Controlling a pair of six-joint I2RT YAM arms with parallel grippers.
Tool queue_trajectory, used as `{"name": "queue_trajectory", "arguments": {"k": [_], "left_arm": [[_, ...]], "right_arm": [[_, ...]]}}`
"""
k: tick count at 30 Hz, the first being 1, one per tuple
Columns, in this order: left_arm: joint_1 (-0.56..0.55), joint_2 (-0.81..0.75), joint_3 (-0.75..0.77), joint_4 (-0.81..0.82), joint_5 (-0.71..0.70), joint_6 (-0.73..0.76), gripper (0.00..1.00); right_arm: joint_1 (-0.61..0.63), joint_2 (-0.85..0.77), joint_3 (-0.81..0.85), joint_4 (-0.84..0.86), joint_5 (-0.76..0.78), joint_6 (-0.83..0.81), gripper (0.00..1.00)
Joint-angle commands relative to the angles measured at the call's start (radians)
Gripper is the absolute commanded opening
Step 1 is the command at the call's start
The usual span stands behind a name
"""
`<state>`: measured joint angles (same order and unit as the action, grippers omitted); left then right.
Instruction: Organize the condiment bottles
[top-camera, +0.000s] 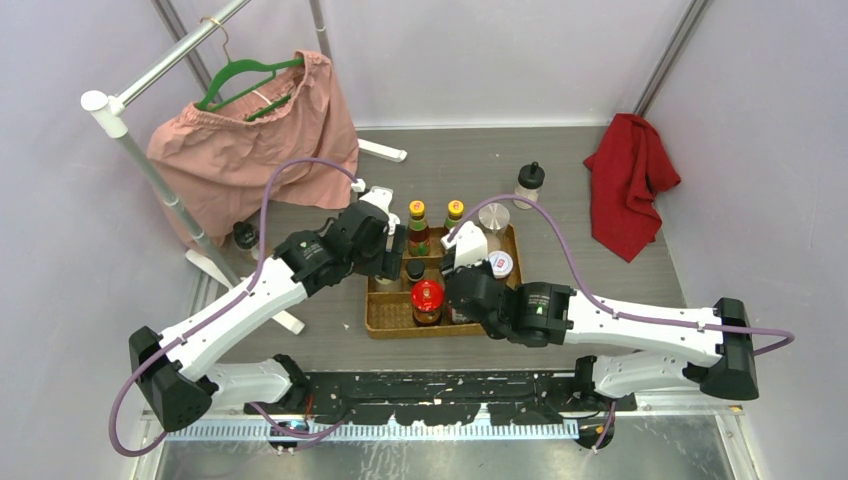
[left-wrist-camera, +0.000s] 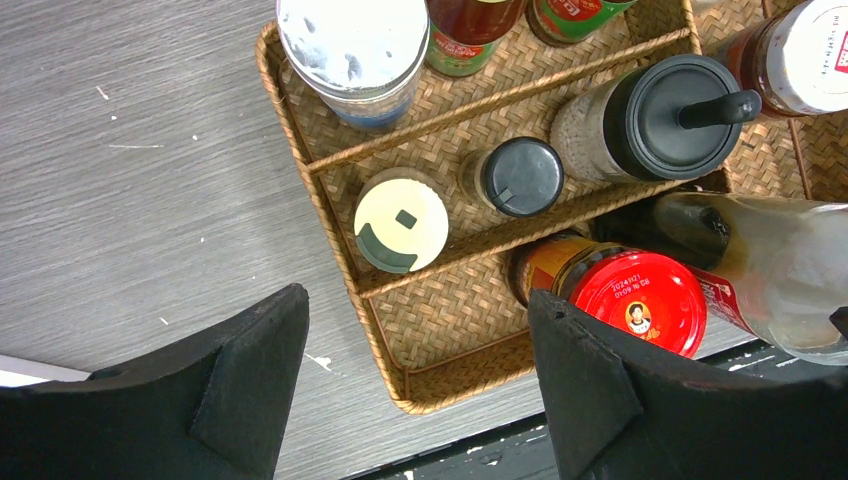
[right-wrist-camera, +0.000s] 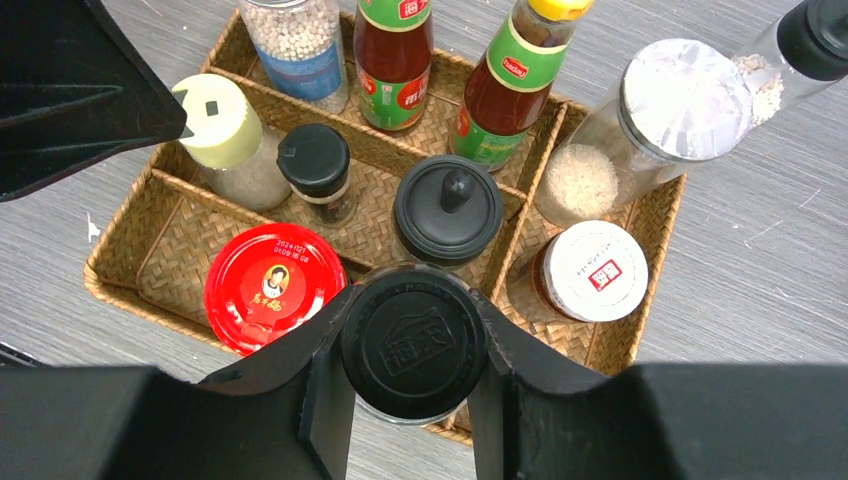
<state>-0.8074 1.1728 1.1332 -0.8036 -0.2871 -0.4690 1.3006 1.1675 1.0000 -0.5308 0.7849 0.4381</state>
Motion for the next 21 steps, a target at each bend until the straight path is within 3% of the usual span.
{"name": "queue_trajectory", "arguments": {"k": [1,3,8,14,16,18,20,21], "left_arm": [[0.001,-0.013,-0.001,0.036,0.006,-0.011,0.81],[0.001,-0.011,-0.002,0.037,0.008,-0.010,0.81],[0.001,0.000,0.001,0.040,0.008,-0.005,0.81],[0.001,0.012,0.006,0.043,0.005,0.001,0.81],[0.001,0.013,0.007,0.042,0.002,0.003,0.81],[0.001,0.010,0.007,0.042,-0.003,0.006,0.81],[0.001,0.007,0.007,0.048,-0.018,0.009,0.82],[0.002,0.009,0.010,0.050,-0.031,0.013,0.83]], "right_arm": [[0.001,-0.026,-0.009,0.053,0.065,0.018,0.40],[0.001,-0.039,-0.015,0.049,0.069,0.023,0.57],[0.002,-0.083,-0.007,0.026,0.072,0.018,0.75],[0.002,-0.143,0.073,-0.049,0.082,0.002,0.83],[0.001,-0.170,0.116,-0.096,0.145,-0.008,0.85],[-0.010,-0.194,0.151,-0.134,0.257,-0.043,0.92],[-0.097,-0.205,0.187,-0.161,0.285,-0.085,0.99],[-0.200,-0.206,0.212,-0.176,0.235,-0.091,0.99]]}}
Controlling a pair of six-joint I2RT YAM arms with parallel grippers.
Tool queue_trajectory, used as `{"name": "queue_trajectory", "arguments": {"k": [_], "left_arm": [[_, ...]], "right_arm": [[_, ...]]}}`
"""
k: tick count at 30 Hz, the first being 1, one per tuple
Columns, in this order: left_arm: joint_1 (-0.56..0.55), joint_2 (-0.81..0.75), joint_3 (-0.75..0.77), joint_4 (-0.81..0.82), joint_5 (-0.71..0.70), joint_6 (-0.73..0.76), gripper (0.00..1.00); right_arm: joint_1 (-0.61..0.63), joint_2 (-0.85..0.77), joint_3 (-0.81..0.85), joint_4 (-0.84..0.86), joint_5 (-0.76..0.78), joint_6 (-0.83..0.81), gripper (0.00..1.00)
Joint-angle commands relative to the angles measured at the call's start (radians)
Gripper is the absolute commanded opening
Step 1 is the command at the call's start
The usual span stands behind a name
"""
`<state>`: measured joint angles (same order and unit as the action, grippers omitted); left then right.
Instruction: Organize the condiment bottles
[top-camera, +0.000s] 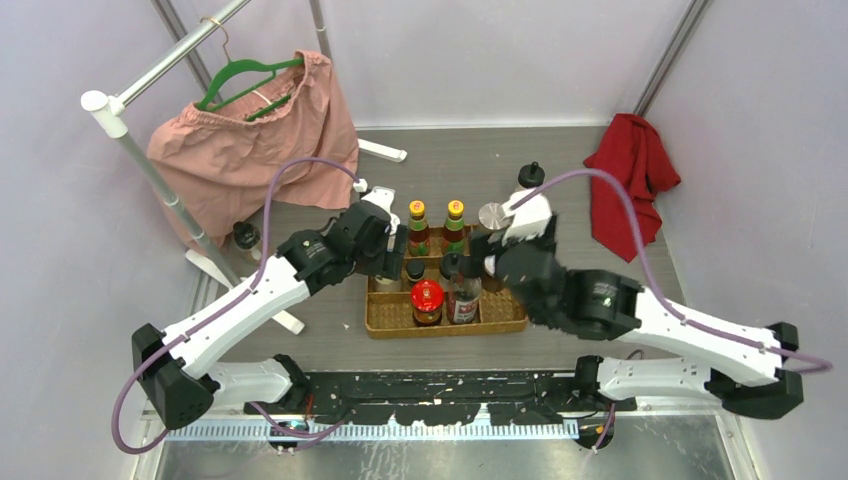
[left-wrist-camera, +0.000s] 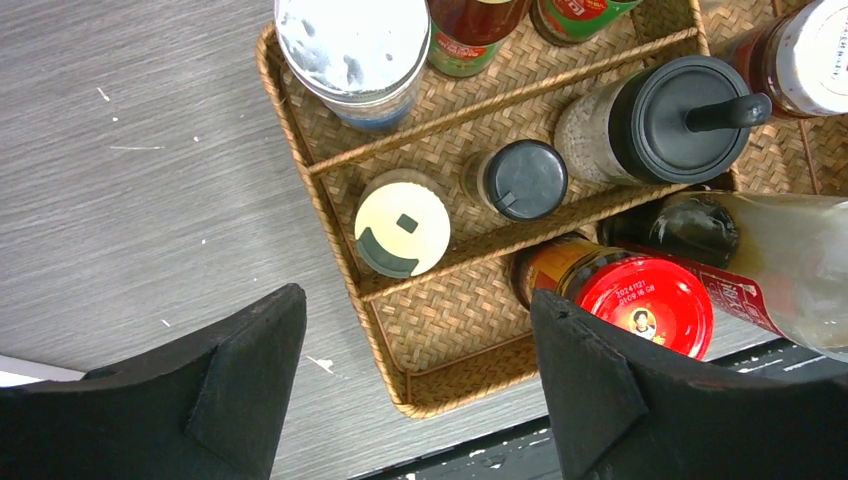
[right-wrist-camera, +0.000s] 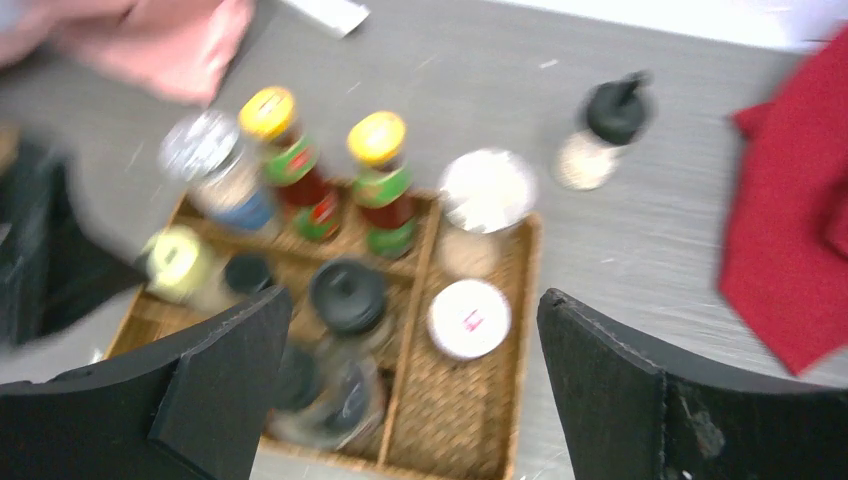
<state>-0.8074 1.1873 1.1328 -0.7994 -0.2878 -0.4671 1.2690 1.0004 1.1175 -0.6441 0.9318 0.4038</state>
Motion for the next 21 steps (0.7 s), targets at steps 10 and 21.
{"name": "queue_trajectory", "arguments": {"k": [10,21], "left_arm": [[0.345,0.015,0.092,0.074,0.142,0.095,1.00],[0.514,0.022,0.042,0.080,0.225,0.111,1.00]], "right_arm": [[-1.039,0.135,0.056,0.107,-0.618,-0.066,1.00],[-1.050,0.397,0.139,0.220,-0.751,-0.172,1.00]]}}
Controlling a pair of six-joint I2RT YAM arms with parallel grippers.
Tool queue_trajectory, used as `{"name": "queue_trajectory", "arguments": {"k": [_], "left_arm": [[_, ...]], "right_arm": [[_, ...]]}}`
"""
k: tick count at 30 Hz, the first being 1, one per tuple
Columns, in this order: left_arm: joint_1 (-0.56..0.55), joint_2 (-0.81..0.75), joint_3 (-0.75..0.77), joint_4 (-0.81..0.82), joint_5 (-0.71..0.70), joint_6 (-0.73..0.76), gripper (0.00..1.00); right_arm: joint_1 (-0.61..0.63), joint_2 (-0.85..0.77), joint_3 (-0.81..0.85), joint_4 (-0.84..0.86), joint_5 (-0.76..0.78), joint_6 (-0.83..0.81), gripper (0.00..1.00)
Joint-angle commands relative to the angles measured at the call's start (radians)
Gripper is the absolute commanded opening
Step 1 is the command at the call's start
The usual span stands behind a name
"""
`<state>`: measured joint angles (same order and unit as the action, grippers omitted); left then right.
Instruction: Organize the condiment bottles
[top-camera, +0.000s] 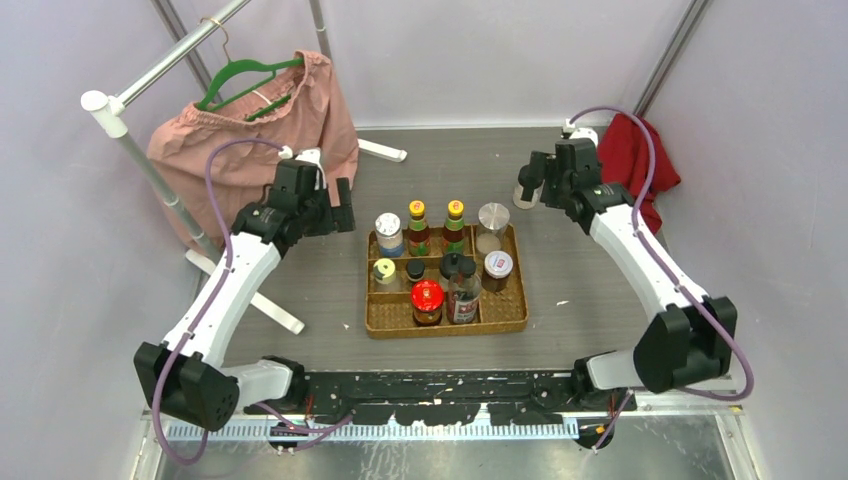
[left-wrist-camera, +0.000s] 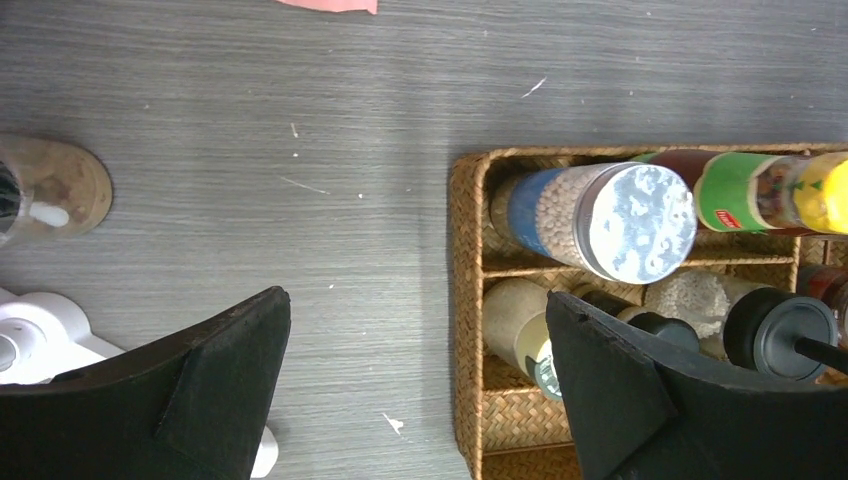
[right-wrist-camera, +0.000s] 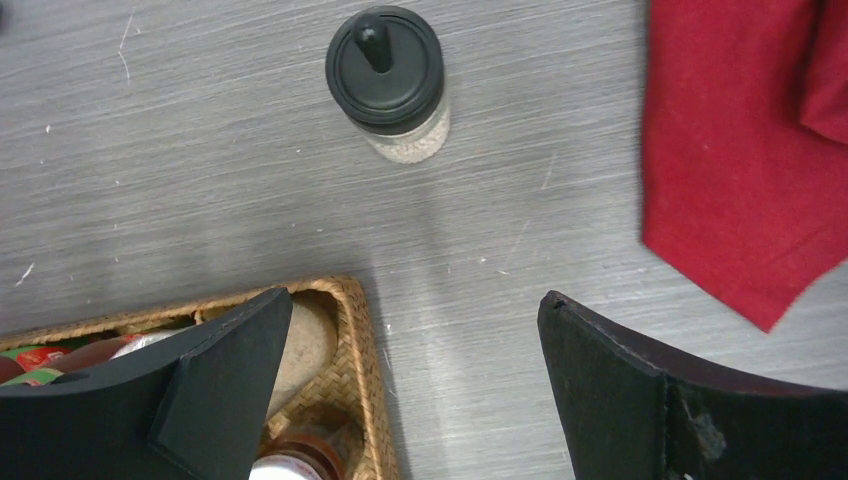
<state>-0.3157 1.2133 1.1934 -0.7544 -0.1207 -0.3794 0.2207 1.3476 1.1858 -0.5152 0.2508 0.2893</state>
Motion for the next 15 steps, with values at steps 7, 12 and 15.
{"name": "queue_trajectory", "arguments": {"k": [7,12,15], "left_arm": [[0.023,0.000,-0.029,0.052,0.097,0.016,1.00],[0.023,-0.001,-0.031,0.049,0.100,0.025,1.00],[0.023,0.002,-0.027,0.046,0.095,0.030,1.00]], "right_arm": [[-0.002,0.225,0.139,0.171,-0.031,-0.115,1.00],[-0.002,0.362,0.231,0.179,0.001,-0.166,1.00],[-0.002,0.420,0.272,0.200,0.007,-0.176,0.99]]}}
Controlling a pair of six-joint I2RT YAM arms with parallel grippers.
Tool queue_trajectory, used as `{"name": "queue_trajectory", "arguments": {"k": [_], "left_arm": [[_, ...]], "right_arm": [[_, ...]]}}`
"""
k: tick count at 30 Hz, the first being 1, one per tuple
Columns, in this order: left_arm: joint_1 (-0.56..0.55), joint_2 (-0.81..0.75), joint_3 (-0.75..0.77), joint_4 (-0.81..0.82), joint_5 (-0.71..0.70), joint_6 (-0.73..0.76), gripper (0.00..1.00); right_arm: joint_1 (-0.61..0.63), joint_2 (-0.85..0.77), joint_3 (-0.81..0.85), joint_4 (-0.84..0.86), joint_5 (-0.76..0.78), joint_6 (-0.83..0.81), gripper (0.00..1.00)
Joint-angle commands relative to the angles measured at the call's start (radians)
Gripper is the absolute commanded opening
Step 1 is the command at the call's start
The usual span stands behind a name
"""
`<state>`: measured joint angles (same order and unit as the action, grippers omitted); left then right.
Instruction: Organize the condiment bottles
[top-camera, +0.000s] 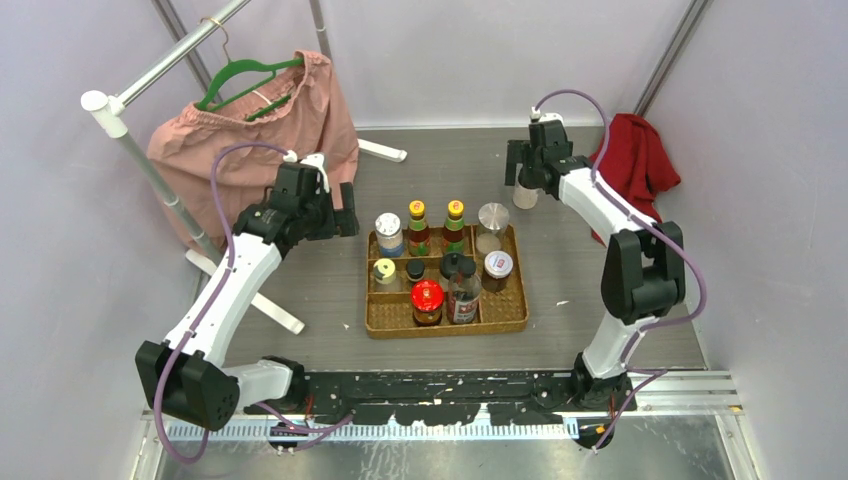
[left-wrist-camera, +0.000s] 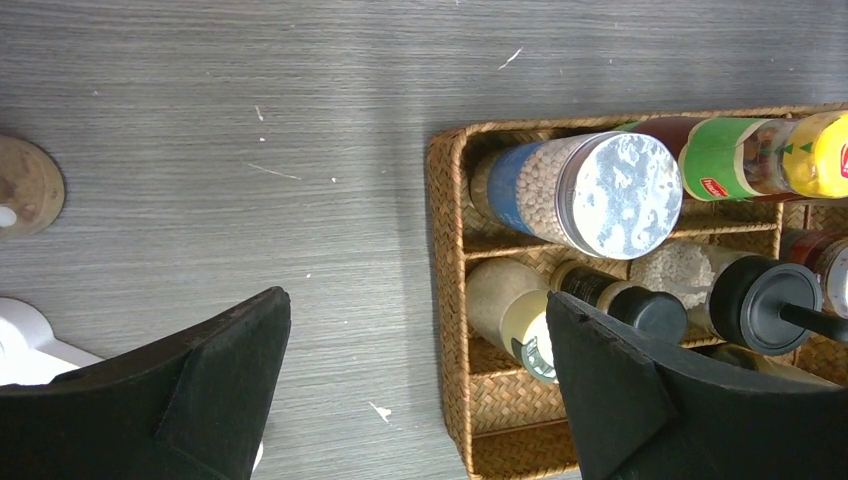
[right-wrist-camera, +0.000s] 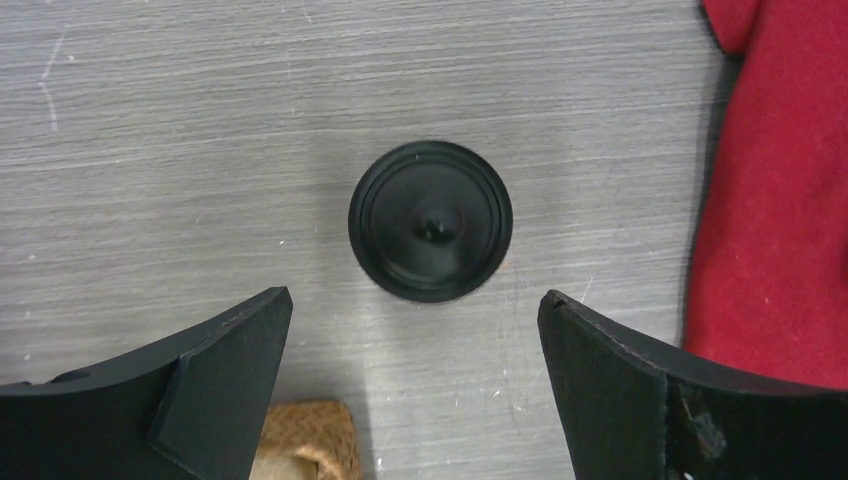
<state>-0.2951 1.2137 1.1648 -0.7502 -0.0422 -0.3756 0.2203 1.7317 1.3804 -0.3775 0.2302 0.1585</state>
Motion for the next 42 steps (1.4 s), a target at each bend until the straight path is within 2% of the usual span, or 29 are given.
{"name": "queue_trajectory", "arguments": {"k": [1,8,15,29,42], "left_arm": [[0.002,0.006,0.004,0.041,0.018,0.028,1.00],[0.002,0.025,0.034,0.028,0.018,0.041,0.99],[0.002,0.037,0.044,0.023,0.025,0.043,0.97],[0.002,0.021,0.047,0.008,0.015,0.051,0.97],[0.002,0.024,0.061,0.005,0.025,0.055,0.96]], "right_arm": [[-0.002,0.057,0.098,0.056,0.038,-0.047,1.00],[-0.032,0.141,0.160,0.060,0.041,-0.041,0.99],[-0.081,0.156,0.150,0.065,-0.014,0.004,0.93],[-0.083,0.196,0.141,0.082,-0.088,0.049,0.83],[-0.083,0.174,0.138,0.066,-0.083,0.045,0.58]]}}
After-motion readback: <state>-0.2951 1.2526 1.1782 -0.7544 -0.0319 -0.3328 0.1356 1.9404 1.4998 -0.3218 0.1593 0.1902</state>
